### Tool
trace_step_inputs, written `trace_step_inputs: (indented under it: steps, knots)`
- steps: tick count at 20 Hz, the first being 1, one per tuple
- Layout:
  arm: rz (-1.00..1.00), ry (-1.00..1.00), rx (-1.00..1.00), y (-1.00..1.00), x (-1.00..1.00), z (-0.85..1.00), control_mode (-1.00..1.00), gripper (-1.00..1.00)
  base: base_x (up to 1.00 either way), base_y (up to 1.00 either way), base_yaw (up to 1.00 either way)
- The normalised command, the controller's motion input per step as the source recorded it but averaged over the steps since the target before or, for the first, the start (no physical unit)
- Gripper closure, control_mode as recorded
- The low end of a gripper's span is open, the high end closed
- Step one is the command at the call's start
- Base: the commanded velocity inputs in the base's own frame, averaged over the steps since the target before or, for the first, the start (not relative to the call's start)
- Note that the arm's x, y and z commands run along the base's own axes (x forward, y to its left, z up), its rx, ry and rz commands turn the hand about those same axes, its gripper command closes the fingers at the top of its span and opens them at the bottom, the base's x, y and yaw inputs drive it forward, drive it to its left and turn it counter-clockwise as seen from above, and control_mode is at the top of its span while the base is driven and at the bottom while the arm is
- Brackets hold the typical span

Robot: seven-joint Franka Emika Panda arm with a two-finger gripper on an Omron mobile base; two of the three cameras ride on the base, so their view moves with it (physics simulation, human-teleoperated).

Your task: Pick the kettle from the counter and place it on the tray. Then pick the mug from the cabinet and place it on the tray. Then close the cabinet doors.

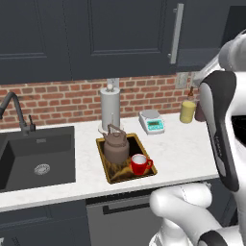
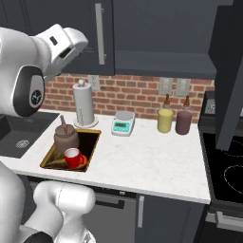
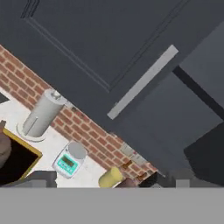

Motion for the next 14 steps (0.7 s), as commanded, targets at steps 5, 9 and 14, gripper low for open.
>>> trace_step_inputs:
  steps: [5,9,14]
  knots:
    - [-0.28,0.01,0.63,-0.36,-0.39,-0.06,-1.0,-1.0,0.0,0.0,0.0]
    - [-0.23,-0.01,0.58,-0.24,-0.36,-0.02,-1.0,-1.0,0.0,0.0,0.0]
    - [-0.11,-0.08,0.54,-0.19,-0.37,-0.01,-1.0,-1.0,0.0,0.0,0.0]
